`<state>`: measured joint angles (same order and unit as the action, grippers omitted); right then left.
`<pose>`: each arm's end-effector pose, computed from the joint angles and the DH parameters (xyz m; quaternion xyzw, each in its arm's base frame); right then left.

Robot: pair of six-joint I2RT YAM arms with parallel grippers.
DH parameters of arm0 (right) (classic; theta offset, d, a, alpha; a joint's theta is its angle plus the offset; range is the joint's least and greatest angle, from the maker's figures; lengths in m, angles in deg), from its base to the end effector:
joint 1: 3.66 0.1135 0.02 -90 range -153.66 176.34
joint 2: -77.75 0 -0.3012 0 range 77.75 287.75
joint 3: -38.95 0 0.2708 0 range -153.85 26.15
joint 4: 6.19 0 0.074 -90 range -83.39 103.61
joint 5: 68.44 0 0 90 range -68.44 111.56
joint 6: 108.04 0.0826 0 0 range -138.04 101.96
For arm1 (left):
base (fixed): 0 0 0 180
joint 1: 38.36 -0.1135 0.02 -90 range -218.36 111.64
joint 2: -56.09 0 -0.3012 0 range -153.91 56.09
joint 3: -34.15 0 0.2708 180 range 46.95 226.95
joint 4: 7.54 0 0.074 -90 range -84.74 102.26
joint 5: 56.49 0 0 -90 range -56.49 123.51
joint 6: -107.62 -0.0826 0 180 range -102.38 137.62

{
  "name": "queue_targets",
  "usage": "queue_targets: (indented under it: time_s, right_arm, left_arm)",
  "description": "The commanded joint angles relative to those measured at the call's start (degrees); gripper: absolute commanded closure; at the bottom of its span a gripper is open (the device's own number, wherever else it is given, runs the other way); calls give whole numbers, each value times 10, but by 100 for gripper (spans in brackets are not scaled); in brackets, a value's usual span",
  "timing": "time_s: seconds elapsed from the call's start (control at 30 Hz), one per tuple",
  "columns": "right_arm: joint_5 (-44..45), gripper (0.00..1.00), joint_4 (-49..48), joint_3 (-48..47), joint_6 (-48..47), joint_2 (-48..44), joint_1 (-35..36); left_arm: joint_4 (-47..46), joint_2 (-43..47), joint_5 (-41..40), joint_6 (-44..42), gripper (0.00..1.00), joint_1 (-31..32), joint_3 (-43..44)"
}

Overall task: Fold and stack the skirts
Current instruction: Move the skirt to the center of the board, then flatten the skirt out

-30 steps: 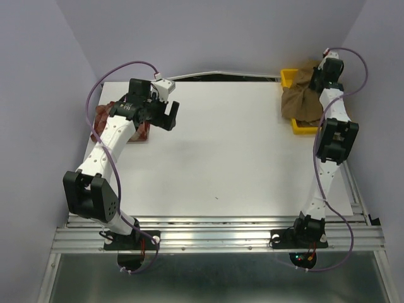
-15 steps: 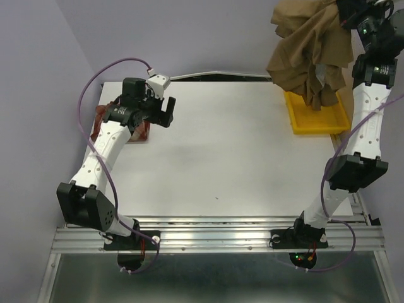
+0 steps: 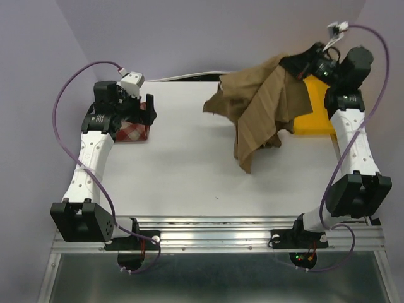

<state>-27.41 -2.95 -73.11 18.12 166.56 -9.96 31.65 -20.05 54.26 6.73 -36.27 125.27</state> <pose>0.3876 0.0199 0.5654 -0.1275 0.6095 0.4217 0.6591 0.3461 -0.0419 0.4139 0.1905 0.8096 -0.1098 0.5442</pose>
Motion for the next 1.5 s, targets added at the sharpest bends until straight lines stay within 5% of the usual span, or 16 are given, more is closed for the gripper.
queue_targets:
  time_s: [0.0, 0.17, 0.4, 0.43, 0.47, 0.5, 0.57, 0.6, 0.73, 1.07, 1.27, 1.47]
  right_arm:
    - [-95, 99, 79, 189, -127, -21, 0]
    - [-25, 99, 253, 359, -402, -56, -17]
    - [76, 96, 356, 447, -618, -76, -23]
    - [92, 87, 364, 442, -630, -74, -23]
    - [99, 57, 394, 432, -645, -67, -23]
    - [106, 39, 410, 401, -646, -62, -23]
    - [124, 10, 446, 360, -640, -52, -23]
    - [127, 8, 451, 340, -625, -51, -23]
    - [116, 7, 429, 280, -575, -87, -4]
    - [370, 12, 381, 329, -585, -101, 361]
    - [514, 36, 299, 391, -613, -101, 445]
    - [541, 47, 281, 430, -631, -114, 500]
  left_arm:
    - [-11, 28, 71, -44, 1, -2, -30]
    - [-2, 38, 84, -96, 2, -1, -72]
    - [-2, 33, 57, -156, 2, 29, -127]
    - [-5, 32, 54, -159, 2, 34, -132]
    - [-8, 30, 47, -162, 2, 39, -139]
    - [-15, 29, 44, -162, 2, 46, -142]
    - [-22, 28, 42, -157, 2, 50, -145]
    - [-26, 27, 43, -152, 2, 51, -148]
    - [-39, 14, 56, -114, 2, 50, -147]
    - [-27, -35, 120, -55, 2, 34, -128]
    - [-19, -38, 124, -50, 2, 13, -133]
    - [-18, -39, 112, -55, 2, 7, -144]
